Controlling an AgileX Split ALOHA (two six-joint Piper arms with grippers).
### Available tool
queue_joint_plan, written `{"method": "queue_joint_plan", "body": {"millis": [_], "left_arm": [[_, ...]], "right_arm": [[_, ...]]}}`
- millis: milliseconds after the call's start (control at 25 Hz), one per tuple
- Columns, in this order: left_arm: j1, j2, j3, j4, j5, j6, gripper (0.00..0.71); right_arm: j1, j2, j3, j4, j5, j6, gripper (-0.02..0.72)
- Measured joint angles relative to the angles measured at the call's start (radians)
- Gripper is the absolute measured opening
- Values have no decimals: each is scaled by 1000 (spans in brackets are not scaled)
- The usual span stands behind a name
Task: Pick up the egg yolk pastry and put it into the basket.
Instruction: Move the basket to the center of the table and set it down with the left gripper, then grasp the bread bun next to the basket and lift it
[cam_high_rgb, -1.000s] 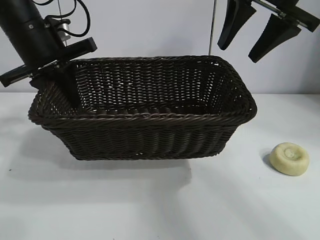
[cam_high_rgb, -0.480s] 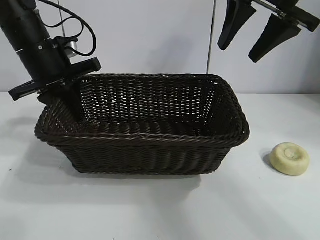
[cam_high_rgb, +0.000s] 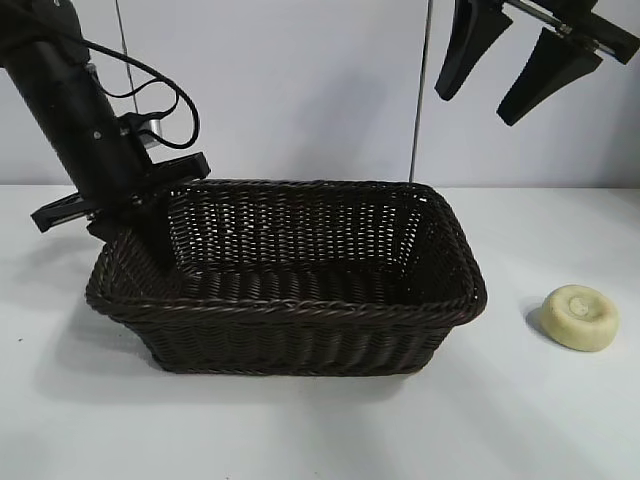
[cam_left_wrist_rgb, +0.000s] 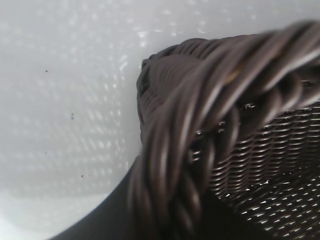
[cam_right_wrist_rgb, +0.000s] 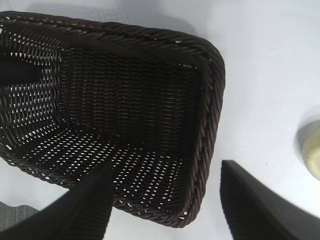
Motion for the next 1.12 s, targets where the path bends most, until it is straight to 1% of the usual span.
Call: {"method": "queue_joint_plan", "body": {"millis": [280,360,400,560,600,680,840,1120], "left_arm": [[0,1,0,0,0,2,103],[0,1,0,-2,2,2,130],[0,1,0,-7,4,2,169],[0,1,-1,-18,10,2,412],[0,0,-1,-19,11,2,457],[0,-6,-1,-19,12,2,501],[0,-51,-1,-16,34,2,526],[0,-172,-1,23,77,-2,532]], "right_arm": [[0,0,0,0,0,0,454],[0,0,0,0,0,0,454],[0,0,0,0,0,0,454],[0,0,0,0,0,0,454],[0,0,0,0,0,0,454],[0,0,0,0,0,0,454],[0,0,0,0,0,0,454],[0,0,0,0,0,0,454]]}}
